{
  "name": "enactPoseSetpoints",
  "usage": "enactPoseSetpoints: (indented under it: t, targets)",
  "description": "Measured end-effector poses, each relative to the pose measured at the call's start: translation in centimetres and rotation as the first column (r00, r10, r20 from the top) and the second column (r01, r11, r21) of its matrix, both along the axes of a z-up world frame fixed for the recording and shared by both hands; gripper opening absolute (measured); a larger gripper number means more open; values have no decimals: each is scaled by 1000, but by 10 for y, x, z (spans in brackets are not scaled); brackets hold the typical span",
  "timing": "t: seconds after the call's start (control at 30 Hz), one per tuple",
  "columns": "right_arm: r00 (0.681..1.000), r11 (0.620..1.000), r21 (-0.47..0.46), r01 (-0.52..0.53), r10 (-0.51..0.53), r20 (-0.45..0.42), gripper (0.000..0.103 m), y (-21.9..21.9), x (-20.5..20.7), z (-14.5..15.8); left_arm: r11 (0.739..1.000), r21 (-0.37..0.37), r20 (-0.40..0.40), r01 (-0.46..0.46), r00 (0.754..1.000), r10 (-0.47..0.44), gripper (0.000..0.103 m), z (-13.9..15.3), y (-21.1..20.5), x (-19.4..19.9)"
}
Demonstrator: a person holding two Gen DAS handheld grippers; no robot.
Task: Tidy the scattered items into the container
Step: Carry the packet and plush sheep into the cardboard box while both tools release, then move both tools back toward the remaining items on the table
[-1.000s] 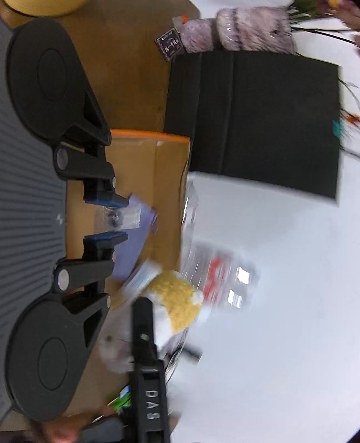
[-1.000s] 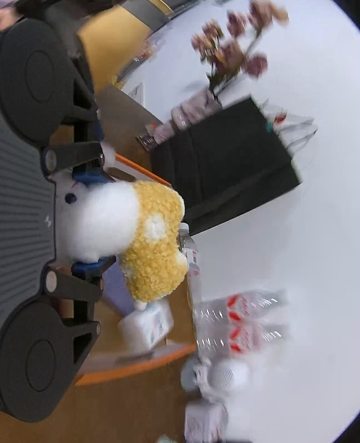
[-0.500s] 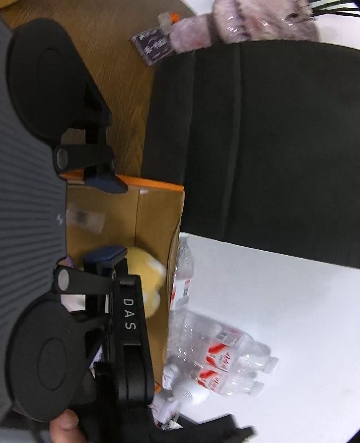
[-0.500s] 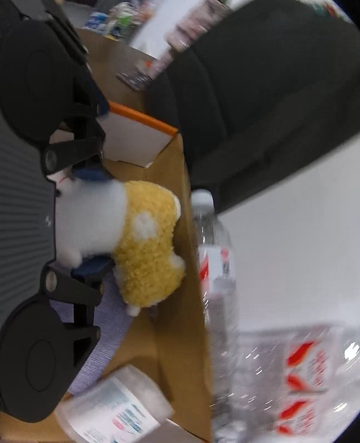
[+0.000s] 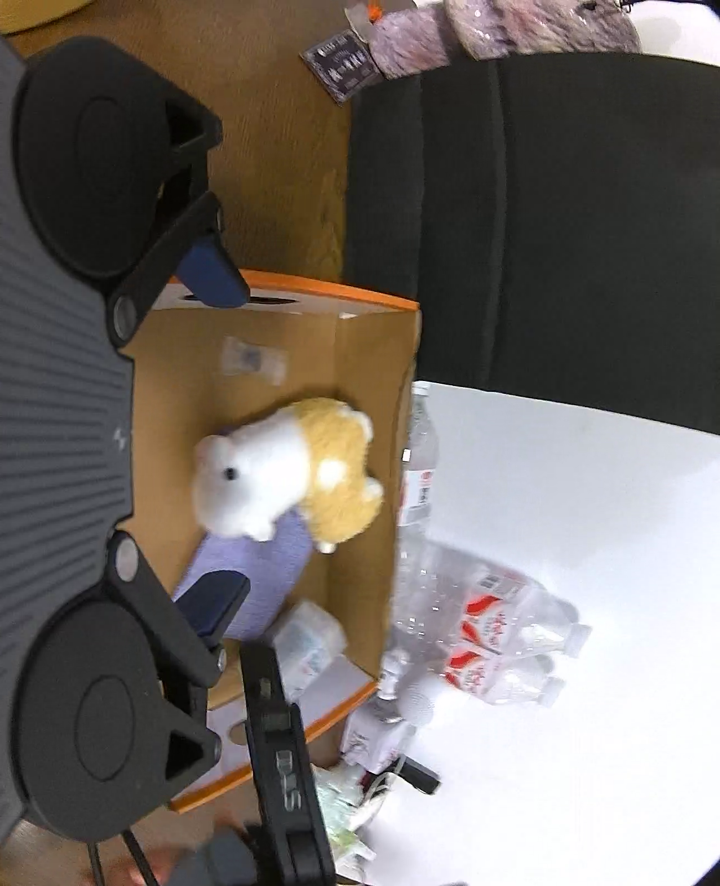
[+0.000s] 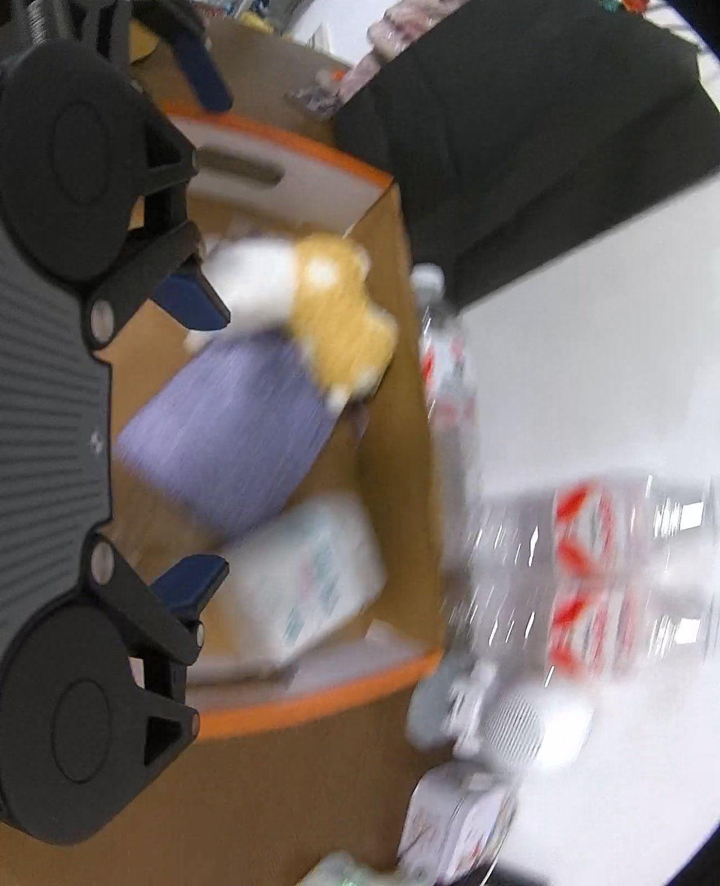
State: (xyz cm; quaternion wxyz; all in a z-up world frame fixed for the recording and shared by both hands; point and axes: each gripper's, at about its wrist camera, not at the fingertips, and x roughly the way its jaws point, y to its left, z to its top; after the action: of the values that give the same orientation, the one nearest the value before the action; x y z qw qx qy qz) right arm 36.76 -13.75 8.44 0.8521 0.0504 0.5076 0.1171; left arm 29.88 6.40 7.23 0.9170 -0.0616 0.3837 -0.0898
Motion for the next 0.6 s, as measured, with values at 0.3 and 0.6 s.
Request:
enactPoseSetpoints:
  t: [0.3, 0.6]
  targets:
    - [999, 999, -22, -25, 25, 27, 88, -48, -66, 9, 999, 17, -14, -36, 999, 37, 103, 26, -6, -48]
    - [993, 996, 49, -71, 66, 102, 88, -56, -143, 37, 989, 146, -62, -32, 997, 41, 103, 60, -44, -102]
